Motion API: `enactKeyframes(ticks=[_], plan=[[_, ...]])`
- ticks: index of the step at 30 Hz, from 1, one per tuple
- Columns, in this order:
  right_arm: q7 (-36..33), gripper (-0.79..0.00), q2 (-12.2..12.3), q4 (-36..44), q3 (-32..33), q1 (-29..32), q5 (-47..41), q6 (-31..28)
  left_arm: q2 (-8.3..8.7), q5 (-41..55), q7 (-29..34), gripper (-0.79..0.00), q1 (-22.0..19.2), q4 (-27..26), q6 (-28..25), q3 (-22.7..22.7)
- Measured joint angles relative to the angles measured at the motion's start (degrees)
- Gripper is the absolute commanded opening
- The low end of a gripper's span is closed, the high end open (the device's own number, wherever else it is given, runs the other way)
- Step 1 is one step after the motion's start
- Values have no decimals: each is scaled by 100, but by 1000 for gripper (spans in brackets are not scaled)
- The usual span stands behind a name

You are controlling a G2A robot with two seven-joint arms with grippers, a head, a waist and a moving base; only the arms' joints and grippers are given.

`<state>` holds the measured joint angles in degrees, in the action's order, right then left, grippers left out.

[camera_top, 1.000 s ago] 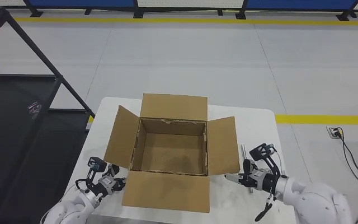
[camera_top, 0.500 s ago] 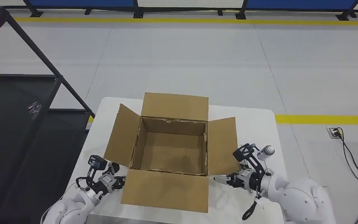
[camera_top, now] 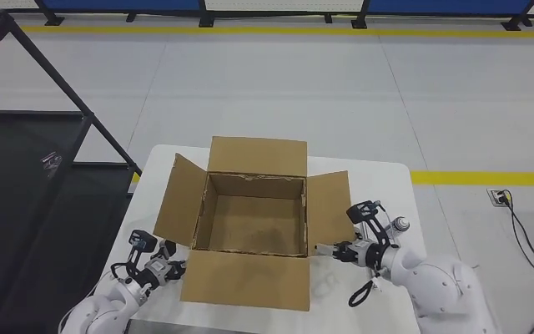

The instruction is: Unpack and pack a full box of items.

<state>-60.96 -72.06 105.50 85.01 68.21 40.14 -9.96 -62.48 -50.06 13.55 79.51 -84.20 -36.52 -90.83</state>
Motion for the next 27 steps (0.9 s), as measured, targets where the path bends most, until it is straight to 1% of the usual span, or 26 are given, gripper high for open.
enactKeyframes(ticks=[4,8,14,17,21,23,27], plan=[[96,0,14,-123,-47,-109,-69,140,13,25,15,0,0,8,-16,-11],[205,0,50,-72,-18,-93,182,232,29,42,-8,0,34,6,-53,-51],[539,0,157,649,291,621,1259,259,68,87,-59,0,230,-16,-178,-203],[695,0,206,1019,434,1084,1998,352,94,128,-100,0,378,-69,-275,-331],[681,0,235,1279,351,1409,2786,495,128,217,-167,0,617,-236,-385,-543],[678,0,232,1386,266,1460,2912,570,150,236,-202,0,785,-392,-498,-675],[680,0,231,1385,265,1456,2897,569,191,242,-343,0,1174,-776,-784,-980]])
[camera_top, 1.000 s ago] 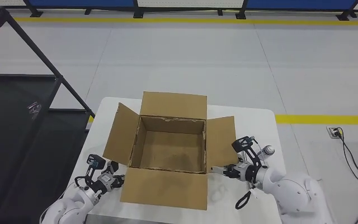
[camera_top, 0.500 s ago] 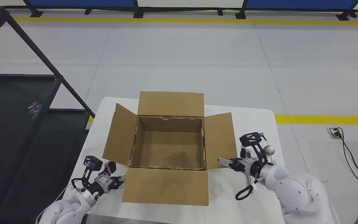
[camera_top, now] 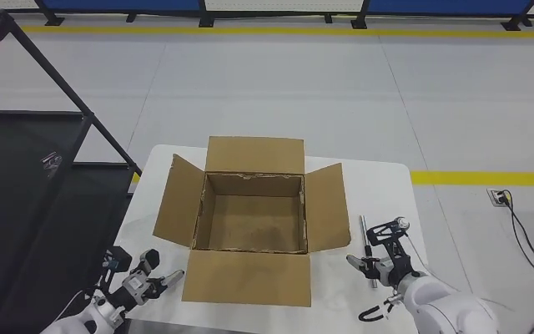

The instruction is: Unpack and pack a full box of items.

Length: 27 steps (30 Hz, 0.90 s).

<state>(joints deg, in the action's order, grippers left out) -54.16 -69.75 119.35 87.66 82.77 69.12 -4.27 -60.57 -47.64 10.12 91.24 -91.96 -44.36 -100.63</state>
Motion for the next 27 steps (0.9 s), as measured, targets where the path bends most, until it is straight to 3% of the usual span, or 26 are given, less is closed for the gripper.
enactKeyframes(ticks=[5,8,14,15,16,17,23,27], plan=[[38,0,0,25,-36,4,24,-29,10,23,-83,0,166,-166,-69,-128],[62,0,-6,-23,-321,-58,495,62,10,23,-79,0,161,-160,-66,-123],[-600,0,-60,-831,-901,-839,1016,331,9,22,-84,0,163,-166,-52,-123],[-683,-68,-71,-1060,-947,-1008,971,326,7,20,-103,0,174,-184,-5,-119],[-732,-382,-80,-1234,-977,-1131,943,350,7,16,-121,0,188,-200,23,-120],[-783,-428,-89,-1408,-1015,-1249,940,382,7,11,-137,0,203,-211,33,-128],[-1068,-459,-154,-2404,-1190,-1916,800,558,25,42,-152,0,240,-212,18,-182],[-967,-453,-142,-2561,-1031,-1918,631,512,26,50,-145,0,238,-214,33,-179]])
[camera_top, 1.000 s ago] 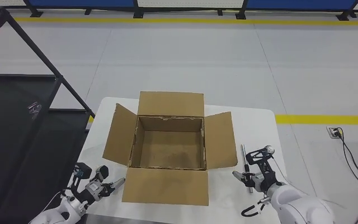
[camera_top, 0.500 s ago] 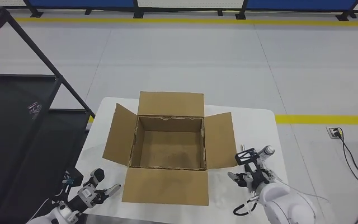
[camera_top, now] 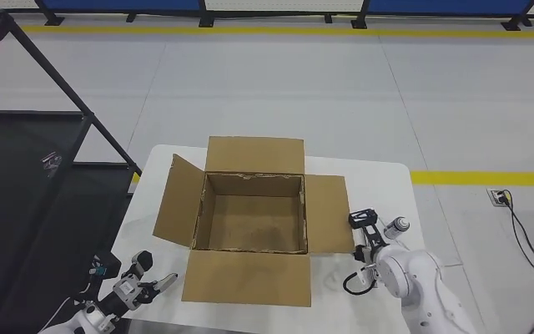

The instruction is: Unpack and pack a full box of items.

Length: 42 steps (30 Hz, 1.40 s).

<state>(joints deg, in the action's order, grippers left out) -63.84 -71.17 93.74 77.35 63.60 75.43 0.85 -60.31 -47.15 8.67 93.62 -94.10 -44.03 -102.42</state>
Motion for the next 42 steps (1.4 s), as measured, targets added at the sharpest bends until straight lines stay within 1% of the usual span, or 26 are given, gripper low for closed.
enactKeyframes(ticks=[8,14,18,20,23,24,26,31,34,37,41,42], plan=[[63,-462,34,0,235,154,-223,-116,0,-1,0,0,0,0,-1,0],[-28,-459,14,-259,145,-17,-240,40,0,-1,0,0,0,0,-1,0],[-104,-489,-3,-475,70,-185,-207,177,0,-1,0,0,0,0,-1,0],[-137,-493,-16,-603,5,-286,-178,245,0,-1,0,0,0,0,-1,0],[-152,-545,-32,-776,-58,-413,-186,291,0,-1,0,0,0,0,-1,0],[-156,-576,-35,-815,-73,-443,-187,297,0,-1,0,0,0,0,-1,0],[-174,-594,-41,-881,-101,-493,-185,301,0,-1,0,0,0,0,-1,0],[-284,-594,-51,-993,-174,-578,-127,328,0,-1,0,0,0,0,-1,0],[-329,-579,-64,-1091,-236,-638,-91,379,0,-1,0,0,0,0,-1,0],[-354,-588,-74,-1194,-282,-698,-75,386,0,-1,0,0,0,0,-1,0],[-380,-634,-84,-1277,-335,-748,-35,398,0,-1,0,0,0,0,-1,0],[-393,-693,-87,-1299,-353,-761,-5,414,0,-1,0,0,0,0,-1,0]])
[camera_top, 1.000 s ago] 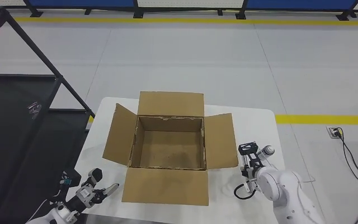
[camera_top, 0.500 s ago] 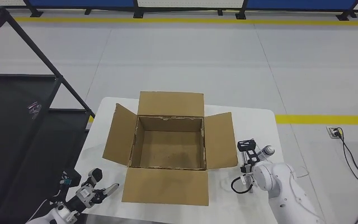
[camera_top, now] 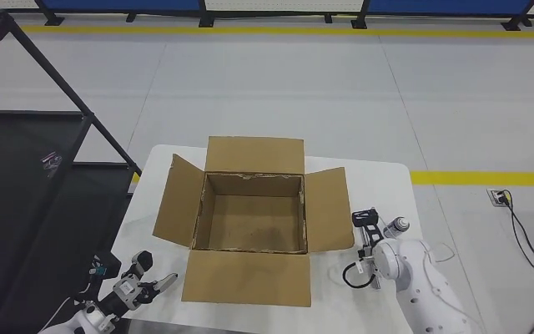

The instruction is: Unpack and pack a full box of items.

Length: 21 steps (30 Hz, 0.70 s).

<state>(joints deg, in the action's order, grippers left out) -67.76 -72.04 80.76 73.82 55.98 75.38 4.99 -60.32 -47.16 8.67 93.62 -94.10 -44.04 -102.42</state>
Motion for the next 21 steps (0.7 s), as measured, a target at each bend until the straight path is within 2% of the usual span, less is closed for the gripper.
enactKeyframes(ticks=[1,7,10,17,21], plan=[[-4,-785,-2,-14,-12,-10,20,15,0,0,0,0,0,0,0,0],[102,-785,-11,17,21,-12,31,134,0,0,0,0,0,0,0,0],[300,-785,8,446,189,174,18,320,0,0,0,0,0,0,0,0],[1143,-785,80,2651,946,1164,-82,744,0,0,0,0,0,0,0,0],[1695,-785,79,3779,995,1604,23,799,0,0,0,0,0,0,0,0]])
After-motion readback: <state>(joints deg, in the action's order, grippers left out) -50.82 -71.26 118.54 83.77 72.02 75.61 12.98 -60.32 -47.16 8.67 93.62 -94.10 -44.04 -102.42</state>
